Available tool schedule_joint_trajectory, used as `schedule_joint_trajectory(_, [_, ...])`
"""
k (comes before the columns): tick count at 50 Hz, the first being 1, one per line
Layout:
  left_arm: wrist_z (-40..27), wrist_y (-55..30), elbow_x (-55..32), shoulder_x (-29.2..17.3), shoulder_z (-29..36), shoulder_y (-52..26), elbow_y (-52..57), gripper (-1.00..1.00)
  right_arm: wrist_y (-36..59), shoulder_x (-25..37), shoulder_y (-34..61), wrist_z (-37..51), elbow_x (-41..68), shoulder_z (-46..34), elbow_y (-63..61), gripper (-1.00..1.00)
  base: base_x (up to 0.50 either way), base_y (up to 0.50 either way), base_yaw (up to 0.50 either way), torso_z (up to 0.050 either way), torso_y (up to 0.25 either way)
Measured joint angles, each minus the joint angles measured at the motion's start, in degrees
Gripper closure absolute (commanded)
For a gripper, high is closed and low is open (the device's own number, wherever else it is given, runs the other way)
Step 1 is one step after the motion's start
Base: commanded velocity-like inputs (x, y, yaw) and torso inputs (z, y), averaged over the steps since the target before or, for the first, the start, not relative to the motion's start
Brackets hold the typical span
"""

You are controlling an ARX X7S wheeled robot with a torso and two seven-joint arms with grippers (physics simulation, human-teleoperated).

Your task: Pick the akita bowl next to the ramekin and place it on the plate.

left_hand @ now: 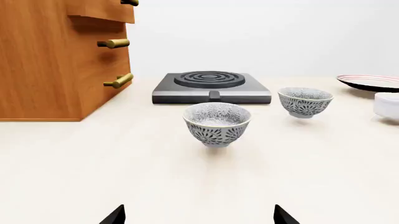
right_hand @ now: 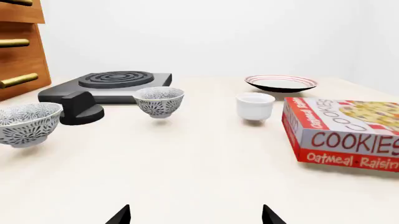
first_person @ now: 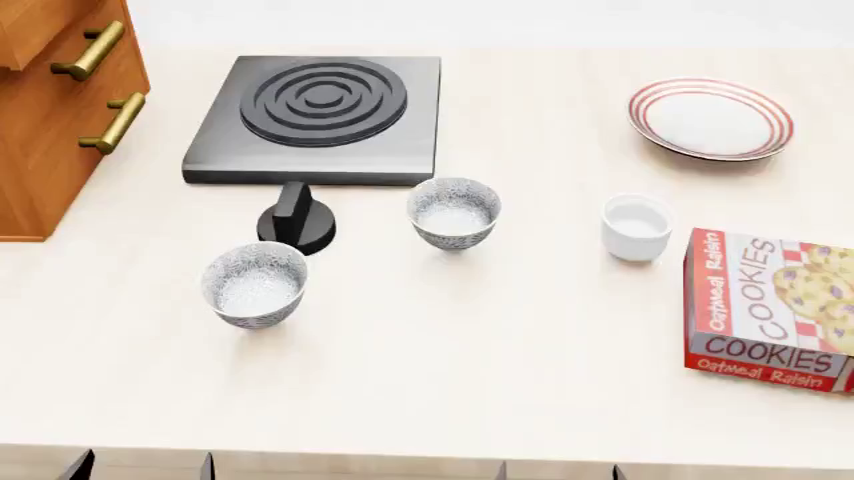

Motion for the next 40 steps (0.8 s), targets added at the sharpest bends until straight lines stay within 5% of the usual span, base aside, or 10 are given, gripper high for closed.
schedule_joint_trajectory(24, [-3.6, 1.1, -1.6, -2.4, 2.4, 0.3, 1.1, -1.00, 0.3, 2.3, 0.0, 3.9, 0.9, -2.7, -0.5, -1.00, 0.00, 0.00, 0.00, 0.000, 0.000])
schedule_joint_trajectory(40, [-6.8, -9.1, -1.7, -5.2, 2.9, -1.3, 15.5, -1.00, 13.8, 4.6, 1.9, 6.0, -3.2, -6.4, -15.4, -1.00, 0.00, 0.00, 0.00, 0.000, 0.000])
